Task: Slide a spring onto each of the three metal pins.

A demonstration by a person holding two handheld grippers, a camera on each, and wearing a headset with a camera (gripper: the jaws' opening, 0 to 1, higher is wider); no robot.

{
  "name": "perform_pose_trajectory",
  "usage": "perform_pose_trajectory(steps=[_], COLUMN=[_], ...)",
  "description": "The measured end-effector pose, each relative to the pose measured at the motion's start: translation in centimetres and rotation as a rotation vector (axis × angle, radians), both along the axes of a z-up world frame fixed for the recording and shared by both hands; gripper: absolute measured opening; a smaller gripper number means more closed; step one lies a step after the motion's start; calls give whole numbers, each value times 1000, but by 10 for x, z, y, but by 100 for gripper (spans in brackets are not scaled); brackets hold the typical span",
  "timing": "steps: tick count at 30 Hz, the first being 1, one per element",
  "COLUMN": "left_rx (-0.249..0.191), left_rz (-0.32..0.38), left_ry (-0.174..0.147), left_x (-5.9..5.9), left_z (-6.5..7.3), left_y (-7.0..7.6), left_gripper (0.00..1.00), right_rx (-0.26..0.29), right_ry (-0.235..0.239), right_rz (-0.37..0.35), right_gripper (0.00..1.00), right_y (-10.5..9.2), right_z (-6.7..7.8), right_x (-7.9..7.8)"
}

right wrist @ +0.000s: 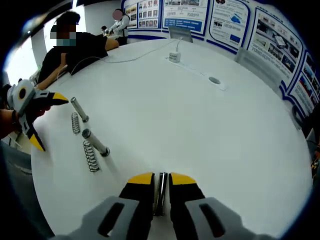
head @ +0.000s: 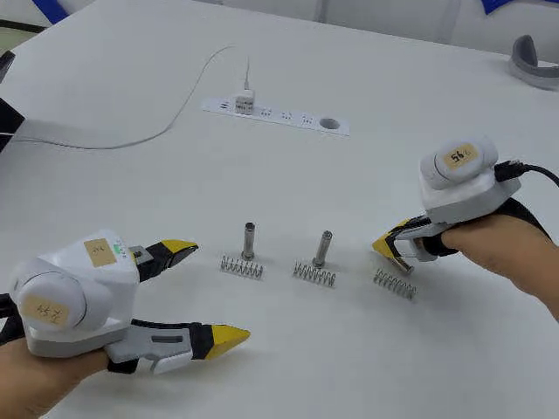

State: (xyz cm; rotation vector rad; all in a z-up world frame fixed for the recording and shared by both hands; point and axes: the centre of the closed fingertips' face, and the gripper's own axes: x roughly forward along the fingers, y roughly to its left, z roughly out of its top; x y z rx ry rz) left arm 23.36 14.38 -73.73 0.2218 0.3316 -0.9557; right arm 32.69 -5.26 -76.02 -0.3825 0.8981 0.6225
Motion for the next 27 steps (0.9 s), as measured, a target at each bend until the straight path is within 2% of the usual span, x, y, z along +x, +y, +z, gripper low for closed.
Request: perform_pose_trajectory(steps=[20, 24, 27], left_rx=[-7, -8, -9], left_rz=[5, 9, 10], left_ry=[6, 4, 7], left_x=[1, 1, 1], left_z=[0, 1, 1], left_y=[0, 1, 2], left_gripper=[75, 75, 75], right_rx=[-29, -78, -77], right_ry=[89, 66, 57], right_rz=[-6, 19, 12], right_gripper=[9, 9, 9], right_y=[0, 2, 2], right_z=[-8, -7, -7], right_x=[-1, -2, -1])
